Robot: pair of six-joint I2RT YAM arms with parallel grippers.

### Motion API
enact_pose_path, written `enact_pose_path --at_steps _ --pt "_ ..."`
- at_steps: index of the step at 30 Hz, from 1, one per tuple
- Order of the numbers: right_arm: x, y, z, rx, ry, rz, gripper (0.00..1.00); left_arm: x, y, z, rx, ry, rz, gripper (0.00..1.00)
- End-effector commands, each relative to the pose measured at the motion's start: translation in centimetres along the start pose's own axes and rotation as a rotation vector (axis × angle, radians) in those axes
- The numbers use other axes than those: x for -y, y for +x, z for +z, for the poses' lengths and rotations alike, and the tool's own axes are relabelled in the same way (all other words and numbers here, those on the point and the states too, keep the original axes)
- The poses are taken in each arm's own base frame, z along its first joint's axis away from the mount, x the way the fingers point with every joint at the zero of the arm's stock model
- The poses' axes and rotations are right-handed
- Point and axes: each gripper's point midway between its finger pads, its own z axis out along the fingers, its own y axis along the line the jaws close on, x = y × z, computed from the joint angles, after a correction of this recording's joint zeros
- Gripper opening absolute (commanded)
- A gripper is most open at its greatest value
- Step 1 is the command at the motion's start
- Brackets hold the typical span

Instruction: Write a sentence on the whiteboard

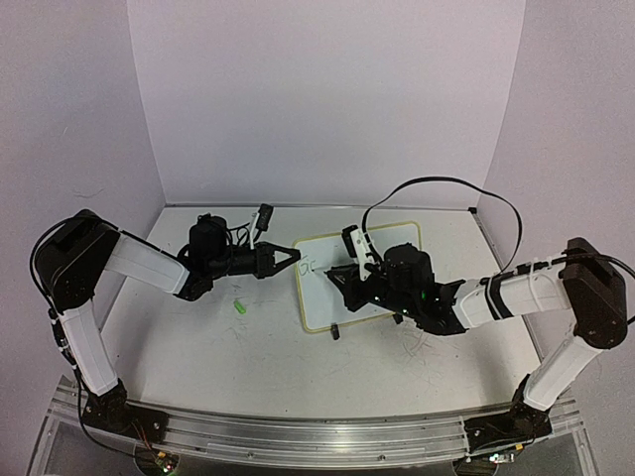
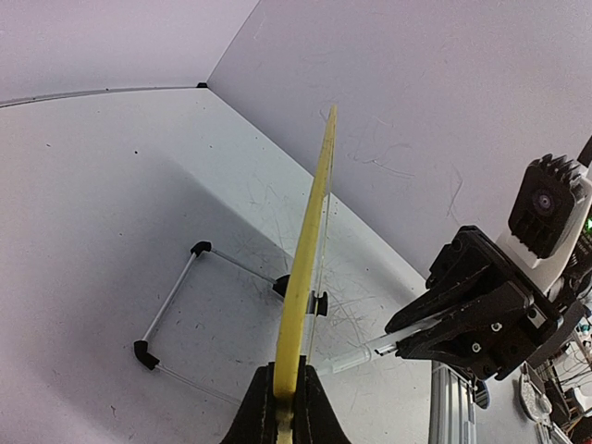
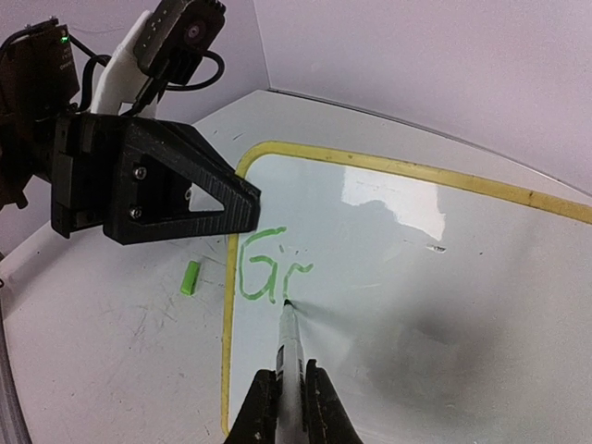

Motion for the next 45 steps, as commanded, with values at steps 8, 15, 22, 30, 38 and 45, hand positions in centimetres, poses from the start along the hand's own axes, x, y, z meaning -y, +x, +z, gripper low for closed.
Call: enact_pose_path --at_steps 8,15,22,30,38,45 --pt "2.0 -0.6 -1.1 0.018 0.107 -0.004 0.0 1.7 -2.7 -0.3 0.048 0.025 0.07 0.0" --pt "2.2 -1.2 -0.9 0.045 0.118 0.003 0.0 1.7 -2.7 -0.3 0.047 0.029 0.071 0.0" --pt "2.3 -1.8 -0.6 0.064 0.131 0.01 0.0 1.7 -2.5 -0.3 0.044 0.028 0.069 0.0" --pt "2.5 -2.4 -0.6 0.083 0.141 0.013 0.0 1.8 -2.7 -0.3 0.045 0.032 0.071 0.0" --pt "2.3 -2.6 -0.2 0.087 0.129 0.012 0.0 1.8 -2.6 -0.3 0.045 0.032 0.071 0.0" --pt "2.0 -2.4 0.2 0.08 0.115 0.013 0.0 2.0 -2.6 -0.2 0.044 0.036 0.072 0.0"
